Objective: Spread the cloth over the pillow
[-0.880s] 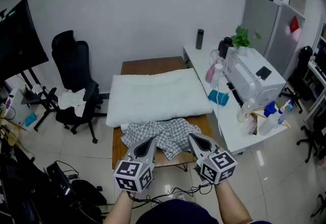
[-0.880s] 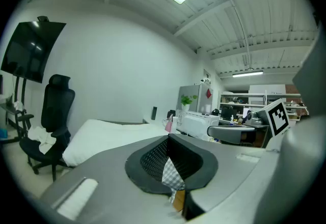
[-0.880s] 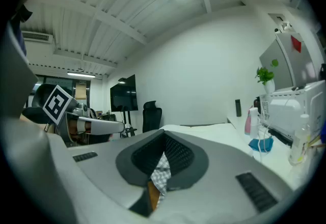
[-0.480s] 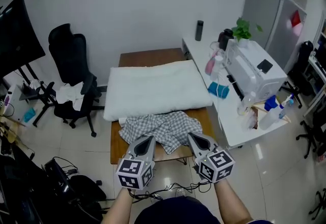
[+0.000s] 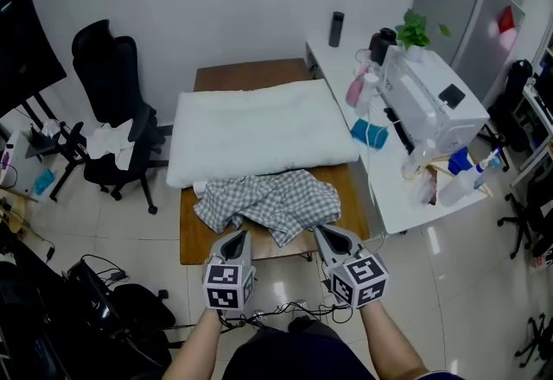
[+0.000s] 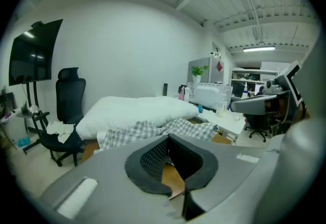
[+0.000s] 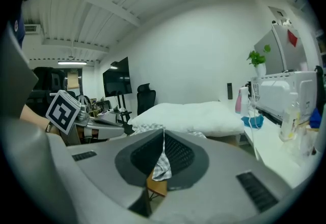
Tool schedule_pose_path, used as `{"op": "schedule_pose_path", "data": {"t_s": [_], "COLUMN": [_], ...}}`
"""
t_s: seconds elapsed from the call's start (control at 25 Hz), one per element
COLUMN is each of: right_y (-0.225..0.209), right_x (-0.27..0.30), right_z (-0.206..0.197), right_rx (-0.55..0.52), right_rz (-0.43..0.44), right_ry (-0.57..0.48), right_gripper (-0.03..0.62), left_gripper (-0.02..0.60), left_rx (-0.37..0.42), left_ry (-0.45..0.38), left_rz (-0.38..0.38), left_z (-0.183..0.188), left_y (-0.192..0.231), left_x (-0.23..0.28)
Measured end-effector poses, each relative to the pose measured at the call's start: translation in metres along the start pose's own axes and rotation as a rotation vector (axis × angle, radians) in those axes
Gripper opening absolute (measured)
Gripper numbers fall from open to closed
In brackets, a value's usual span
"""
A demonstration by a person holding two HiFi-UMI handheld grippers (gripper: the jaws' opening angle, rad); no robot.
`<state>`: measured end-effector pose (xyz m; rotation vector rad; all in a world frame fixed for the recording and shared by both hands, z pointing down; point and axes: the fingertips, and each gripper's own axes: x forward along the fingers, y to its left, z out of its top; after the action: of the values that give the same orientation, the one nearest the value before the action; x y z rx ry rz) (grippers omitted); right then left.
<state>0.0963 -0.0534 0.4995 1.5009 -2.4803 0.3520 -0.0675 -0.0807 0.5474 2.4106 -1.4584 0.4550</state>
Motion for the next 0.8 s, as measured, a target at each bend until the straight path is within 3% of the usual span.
{"op": "schedule_pose_path", "data": {"t_s": [0.24, 0.52, 0.8], "right_y": [0.001, -0.003, -0.004], "right_x": [0.005, 0.007, 0.005], "right_z": [-0.008, -0.016, -0.023], "right_rx": [-0.004, -0.005, -0.005], "right_rz": [0.001, -0.017, -0.016], "right_ry": [0.016, 0.045, 0.069], "right_gripper": [0.028, 0.029, 0.029], "left_gripper": [0.024, 0.156, 0.161], "left_rx": [-0.009, -0.041, -0.048], "left_ry": [0.04, 0.108, 0.205], "left_rz": [0.044, 0.098, 0.148], "left_z": [-0.024, -0.048, -0.074], "left_y": [0.018, 0.041, 0.062], "left_x": [0.021, 0.047, 0.074]}}
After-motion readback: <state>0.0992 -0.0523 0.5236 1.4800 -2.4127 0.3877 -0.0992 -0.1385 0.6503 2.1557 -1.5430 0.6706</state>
